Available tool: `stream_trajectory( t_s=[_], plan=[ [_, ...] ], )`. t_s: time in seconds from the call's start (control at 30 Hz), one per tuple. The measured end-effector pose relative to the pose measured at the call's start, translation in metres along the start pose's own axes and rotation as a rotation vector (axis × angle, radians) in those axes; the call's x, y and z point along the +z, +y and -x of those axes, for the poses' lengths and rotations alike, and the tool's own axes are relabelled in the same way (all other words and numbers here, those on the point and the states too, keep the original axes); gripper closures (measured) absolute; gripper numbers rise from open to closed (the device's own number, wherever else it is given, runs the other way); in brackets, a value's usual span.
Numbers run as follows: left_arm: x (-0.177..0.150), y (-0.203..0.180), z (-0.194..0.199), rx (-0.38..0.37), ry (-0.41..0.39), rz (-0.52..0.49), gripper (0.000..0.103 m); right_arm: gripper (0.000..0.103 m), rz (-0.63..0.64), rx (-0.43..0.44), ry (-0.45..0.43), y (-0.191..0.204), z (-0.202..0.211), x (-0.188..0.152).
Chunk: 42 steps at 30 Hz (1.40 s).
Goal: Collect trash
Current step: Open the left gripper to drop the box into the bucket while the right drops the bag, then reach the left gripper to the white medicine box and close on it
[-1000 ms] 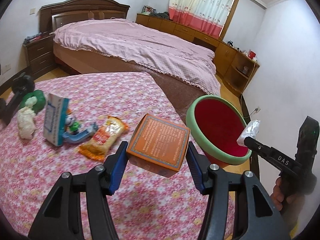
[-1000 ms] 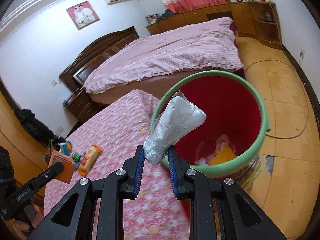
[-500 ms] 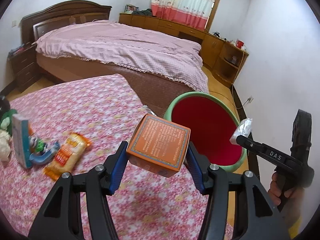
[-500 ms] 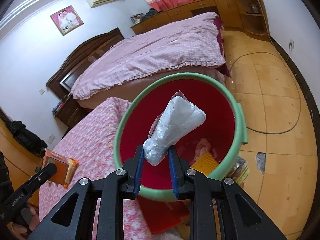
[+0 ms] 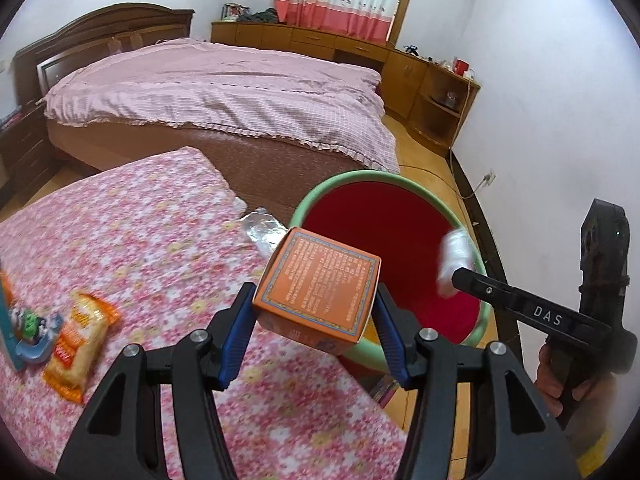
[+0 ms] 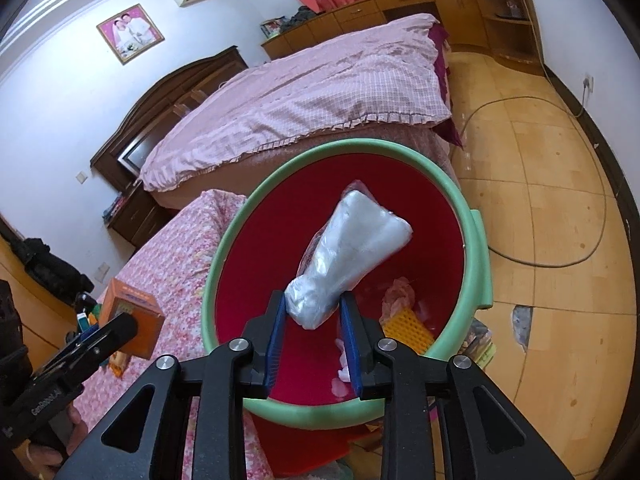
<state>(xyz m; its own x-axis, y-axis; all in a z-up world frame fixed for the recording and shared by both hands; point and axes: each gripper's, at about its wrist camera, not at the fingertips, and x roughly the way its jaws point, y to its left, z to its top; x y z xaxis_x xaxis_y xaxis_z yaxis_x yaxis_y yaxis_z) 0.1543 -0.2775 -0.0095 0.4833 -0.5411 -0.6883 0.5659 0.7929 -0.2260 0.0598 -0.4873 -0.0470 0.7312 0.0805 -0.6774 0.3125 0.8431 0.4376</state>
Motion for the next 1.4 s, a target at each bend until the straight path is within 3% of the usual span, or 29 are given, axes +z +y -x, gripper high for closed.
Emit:
stream_trajectory(
  t_s=[0.4,0.63,0.77,1.4],
  plan=[
    [0.005,-0.029,-0.04,-0.052,0.045,-0.05,0.045,0.072,-0.023,-0.001,-0.075,-0.012,0.027,0.001],
    [0.009,-0.04,-0.053,0.003,0.079,-0.083,0.041,0.07,-0.039,-0.012,-0.089,-0.019,0.032,0.003],
    [0.01,-0.039,-0.05,0.011,0.077,-0.087,0.038,0.055,-0.039,-0.05,-0.081,-0.019,0.029,0.001],
    [0.009,0.0,0.003,0.024,0.023,0.008,0.038,0.053,-0.006,-0.039,-0.07,0.009,0.034,-0.016]
  ],
)
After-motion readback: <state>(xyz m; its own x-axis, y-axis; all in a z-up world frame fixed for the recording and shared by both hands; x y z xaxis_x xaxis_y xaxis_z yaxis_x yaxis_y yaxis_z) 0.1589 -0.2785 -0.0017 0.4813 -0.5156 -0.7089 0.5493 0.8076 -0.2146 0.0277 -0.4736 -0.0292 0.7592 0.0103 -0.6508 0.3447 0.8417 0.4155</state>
